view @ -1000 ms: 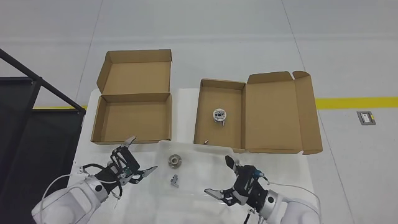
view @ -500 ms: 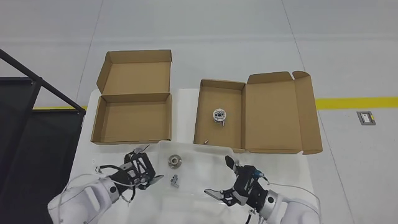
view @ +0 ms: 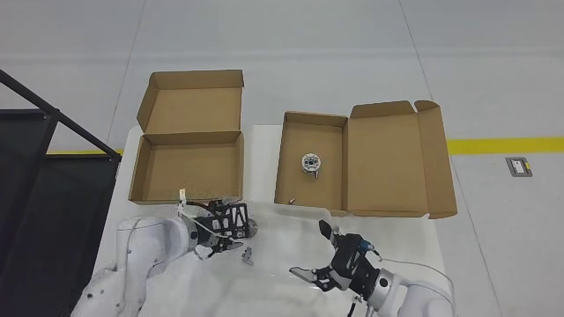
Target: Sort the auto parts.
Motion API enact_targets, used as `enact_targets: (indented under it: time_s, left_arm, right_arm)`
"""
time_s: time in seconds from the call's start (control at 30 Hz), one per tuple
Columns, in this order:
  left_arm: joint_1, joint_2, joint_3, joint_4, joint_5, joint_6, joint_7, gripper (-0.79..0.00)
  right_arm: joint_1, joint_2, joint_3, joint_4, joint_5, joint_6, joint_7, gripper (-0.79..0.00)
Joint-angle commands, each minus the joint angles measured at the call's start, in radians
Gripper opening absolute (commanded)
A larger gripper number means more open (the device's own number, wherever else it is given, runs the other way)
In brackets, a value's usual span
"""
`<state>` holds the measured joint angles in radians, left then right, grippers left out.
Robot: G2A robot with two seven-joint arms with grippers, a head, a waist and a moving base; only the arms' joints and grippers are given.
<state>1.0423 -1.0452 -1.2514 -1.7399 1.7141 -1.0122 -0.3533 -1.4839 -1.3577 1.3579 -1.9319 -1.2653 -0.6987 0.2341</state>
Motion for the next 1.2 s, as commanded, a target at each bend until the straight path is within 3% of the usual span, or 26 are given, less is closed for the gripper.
enact_targets:
  time_s: [0.0, 0.1, 0.5, 0.63, 0.93, 1.17]
  left_arm:
    - [-0.064, 0.013, 0.085, 0.036, -0.049, 0.000, -0.057, 0.000]
    - [-0.142, 0.032, 0.171, 0.065, -0.124, 0.000, -0.142, 0.000]
    - [-0.124, 0.034, 0.162, 0.054, -0.109, 0.036, -0.103, 0.000]
    - [-0.119, 0.046, 0.163, 0.054, -0.145, 0.000, -0.085, 0.000]
    - [-0.257, 0.092, 0.363, 0.179, -0.293, 0.000, -0.181, -0.015]
    - [-0.369, 0.088, 0.480, 0.277, -0.391, 0.000, -0.231, -0.037]
  right_arm:
    - [0.000, 0.000, 0.000, 0.000, 0.000, 0.000, 0.000, 0.000]
    - [0.000, 0.000, 0.000, 0.000, 0.000, 0.000, 0.000, 0.000]
    - [0.000, 0.000, 0.000, 0.000, 0.000, 0.000, 0.000, 0.000]
    - [0.000, 0.000, 0.000, 0.000, 0.000, 0.000, 0.000, 0.000]
    - [0.000, 0.000, 0.000, 0.000, 0.000, 0.000, 0.000, 0.000]
    - [0.000, 0.000, 0.000, 0.000, 0.000, 0.000, 0.000, 0.000]
